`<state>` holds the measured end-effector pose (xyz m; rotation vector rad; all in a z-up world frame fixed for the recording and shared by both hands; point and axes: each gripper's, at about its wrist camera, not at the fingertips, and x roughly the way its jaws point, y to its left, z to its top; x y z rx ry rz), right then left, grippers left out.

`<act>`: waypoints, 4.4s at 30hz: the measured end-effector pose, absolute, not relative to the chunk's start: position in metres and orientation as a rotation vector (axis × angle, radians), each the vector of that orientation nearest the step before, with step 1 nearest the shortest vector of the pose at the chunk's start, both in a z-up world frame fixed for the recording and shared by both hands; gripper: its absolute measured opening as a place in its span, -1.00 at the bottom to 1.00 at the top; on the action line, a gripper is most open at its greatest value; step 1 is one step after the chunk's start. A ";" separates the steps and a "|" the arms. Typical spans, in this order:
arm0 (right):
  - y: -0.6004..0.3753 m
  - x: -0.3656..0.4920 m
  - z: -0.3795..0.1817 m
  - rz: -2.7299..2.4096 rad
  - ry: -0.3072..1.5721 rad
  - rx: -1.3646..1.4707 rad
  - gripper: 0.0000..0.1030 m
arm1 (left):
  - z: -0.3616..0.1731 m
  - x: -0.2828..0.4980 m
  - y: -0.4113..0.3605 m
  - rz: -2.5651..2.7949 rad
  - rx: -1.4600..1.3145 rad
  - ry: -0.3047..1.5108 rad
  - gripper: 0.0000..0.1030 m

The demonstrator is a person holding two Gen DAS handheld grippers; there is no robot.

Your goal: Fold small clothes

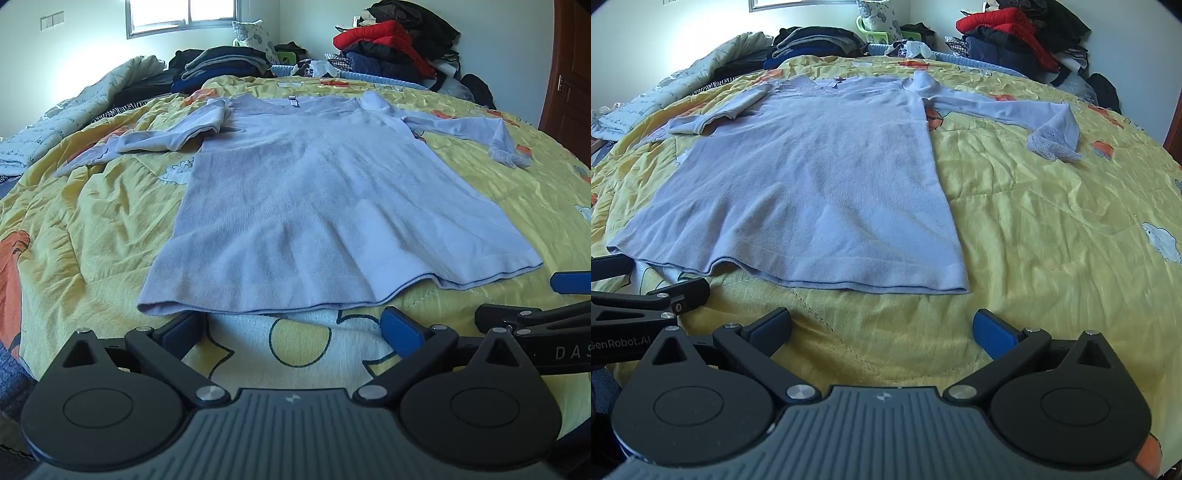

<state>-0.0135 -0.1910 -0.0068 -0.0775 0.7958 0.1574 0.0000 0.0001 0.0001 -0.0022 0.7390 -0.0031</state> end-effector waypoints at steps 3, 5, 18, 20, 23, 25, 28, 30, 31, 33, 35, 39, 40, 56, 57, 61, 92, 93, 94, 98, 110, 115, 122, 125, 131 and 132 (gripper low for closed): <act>-0.191 -0.013 -0.007 0.157 0.796 -0.078 0.99 | 0.000 0.000 0.000 -0.003 -0.002 0.739 1.00; -0.191 -0.013 -0.007 0.157 0.795 -0.077 0.99 | 0.000 0.000 0.000 -0.003 -0.002 0.738 1.00; -0.191 -0.014 -0.007 0.157 0.795 -0.077 0.99 | 0.000 0.000 0.000 -0.003 -0.002 0.738 1.00; -0.191 -0.014 -0.007 0.157 0.795 -0.077 0.99 | 0.000 0.000 0.000 -0.003 -0.002 0.738 1.00; -0.191 -0.015 -0.007 0.157 0.794 -0.077 0.99 | 0.000 0.000 0.000 -0.003 -0.002 0.738 1.00; -0.191 -0.015 -0.007 0.157 0.794 -0.077 0.99 | 0.000 0.000 0.000 -0.003 -0.002 0.738 1.00; -0.191 -0.015 -0.007 0.157 0.794 -0.077 0.99 | 0.000 0.000 0.000 -0.003 -0.002 0.738 1.00; -0.191 -0.015 -0.007 0.157 0.794 -0.077 0.99 | 0.000 0.000 0.000 -0.003 -0.002 0.737 1.00; -0.191 -0.015 -0.007 0.158 0.794 -0.077 0.99 | 0.000 0.000 0.000 -0.003 -0.002 0.737 1.00; -0.191 -0.015 -0.007 0.157 0.794 -0.077 0.99 | 0.000 0.000 0.000 -0.003 -0.002 0.737 1.00; -0.191 -0.015 -0.007 0.157 0.794 -0.077 0.99 | 0.000 0.000 0.000 -0.003 -0.002 0.737 1.00; -0.191 -0.015 -0.007 0.157 0.794 -0.077 0.99 | 0.000 0.000 0.000 -0.003 -0.002 0.737 1.00; -0.191 -0.015 -0.007 0.157 0.794 -0.077 0.99 | 0.000 0.000 0.000 -0.003 -0.002 0.737 1.00; -0.191 -0.015 -0.007 0.158 0.793 -0.078 0.99 | 0.000 0.000 0.000 -0.003 -0.002 0.737 1.00; -0.191 -0.015 -0.007 0.158 0.793 -0.078 0.99 | 0.000 0.000 0.000 -0.003 -0.002 0.737 1.00; -0.191 -0.015 -0.007 0.158 0.793 -0.078 0.99 | 0.000 0.000 0.000 -0.003 -0.002 0.737 1.00; -0.191 -0.016 -0.008 0.167 0.775 -0.081 0.99 | 0.000 0.000 0.000 -0.003 -0.001 0.737 1.00; -0.191 -0.017 -0.008 0.169 0.770 -0.081 0.99 | 0.000 0.000 0.000 -0.004 -0.001 0.737 1.00; -0.191 -0.017 -0.009 0.172 0.765 -0.082 0.99 | 0.000 0.000 0.000 -0.005 0.000 0.736 1.00; -0.193 -0.022 -0.010 0.191 0.733 -0.089 0.99 | 0.000 0.001 -0.001 -0.021 0.008 0.710 1.00; -0.229 -0.010 0.041 0.251 0.544 -0.061 0.96 | 0.046 -0.008 0.033 -0.026 -0.098 0.602 1.00; -0.299 0.050 0.080 0.281 0.484 0.247 0.98 | 0.085 0.024 0.067 0.035 -0.190 0.435 1.00; -0.416 0.144 0.037 0.184 0.562 0.992 0.44 | 0.070 0.094 0.105 0.096 -0.452 0.434 1.00; -0.438 0.162 0.017 0.136 0.552 1.080 0.42 | 0.052 0.118 0.109 0.097 -0.474 0.442 1.00; -0.458 0.200 -0.004 0.037 0.646 1.001 0.42 | 0.020 0.142 0.111 0.096 -0.486 0.453 1.00; -0.458 0.206 -0.009 0.033 0.662 0.997 0.42 | 0.015 0.144 0.111 0.096 -0.488 0.465 1.00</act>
